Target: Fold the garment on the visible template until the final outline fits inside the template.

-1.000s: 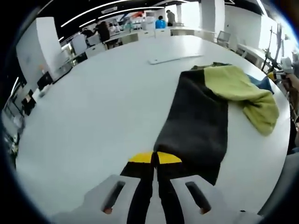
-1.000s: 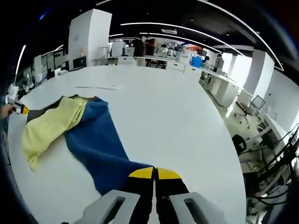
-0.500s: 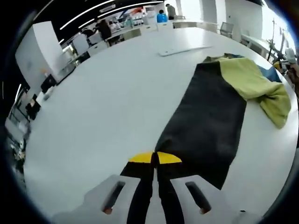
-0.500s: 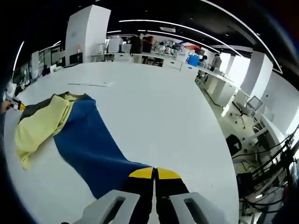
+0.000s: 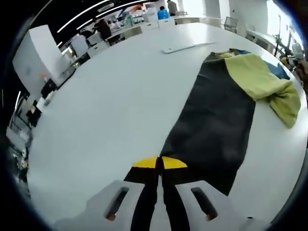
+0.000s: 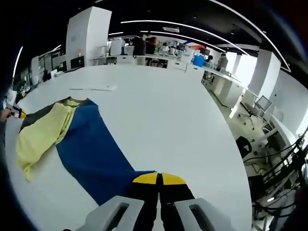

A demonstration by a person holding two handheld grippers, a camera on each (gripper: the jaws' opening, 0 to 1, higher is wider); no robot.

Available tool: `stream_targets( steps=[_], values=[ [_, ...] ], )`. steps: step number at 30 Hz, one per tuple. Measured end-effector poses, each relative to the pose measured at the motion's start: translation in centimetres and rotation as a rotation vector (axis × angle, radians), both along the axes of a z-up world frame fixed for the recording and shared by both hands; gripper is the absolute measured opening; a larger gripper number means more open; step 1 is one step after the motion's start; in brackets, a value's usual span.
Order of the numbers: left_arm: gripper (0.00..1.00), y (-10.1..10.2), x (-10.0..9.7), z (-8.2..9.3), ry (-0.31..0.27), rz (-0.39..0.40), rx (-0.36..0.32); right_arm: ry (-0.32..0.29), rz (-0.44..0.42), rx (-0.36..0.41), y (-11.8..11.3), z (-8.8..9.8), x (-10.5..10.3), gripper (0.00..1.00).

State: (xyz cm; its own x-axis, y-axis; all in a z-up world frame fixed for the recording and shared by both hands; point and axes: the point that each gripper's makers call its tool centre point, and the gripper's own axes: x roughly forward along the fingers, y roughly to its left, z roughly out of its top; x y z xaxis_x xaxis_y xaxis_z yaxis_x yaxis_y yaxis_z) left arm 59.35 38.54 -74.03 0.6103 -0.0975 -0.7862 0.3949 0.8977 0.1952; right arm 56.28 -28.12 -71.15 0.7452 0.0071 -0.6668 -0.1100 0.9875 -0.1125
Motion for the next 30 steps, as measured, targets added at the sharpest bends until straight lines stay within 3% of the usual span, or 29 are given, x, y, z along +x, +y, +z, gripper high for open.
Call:
stream_targets(
  steps=[6,10,11,14,17,30],
  values=[
    [0.0,0.3,-0.5,0.0,0.0,0.005,-0.003,-0.012,-0.015,0.029,-0.1,0.5,0.0,0.0],
    [0.0,0.3,-0.8,0.1,0.0,0.009,-0.005,0.026,-0.01,0.048,0.3,0.0,-0.8,0.21],
    [0.0,0.2,-0.8,0.1,-0.001,0.01,-0.006,0.033,-0.006,0.049,0.3,-0.2,-1.0,0.22],
    [0.0,0.2,-0.8,0.2,-0.002,0.008,-0.002,0.067,0.004,0.043,0.3,-1.0,-1.6,0.21],
    [0.0,0.1,-0.9,0.2,-0.001,0.004,0.005,0.086,-0.001,0.044,0.3,-1.6,-1.9,0.26],
    [0.0,0.3,-1.7,0.0,0.006,-0.003,0.025,0.162,-0.052,0.126,0.4,-4.2,-3.0,0.19]
  ],
)
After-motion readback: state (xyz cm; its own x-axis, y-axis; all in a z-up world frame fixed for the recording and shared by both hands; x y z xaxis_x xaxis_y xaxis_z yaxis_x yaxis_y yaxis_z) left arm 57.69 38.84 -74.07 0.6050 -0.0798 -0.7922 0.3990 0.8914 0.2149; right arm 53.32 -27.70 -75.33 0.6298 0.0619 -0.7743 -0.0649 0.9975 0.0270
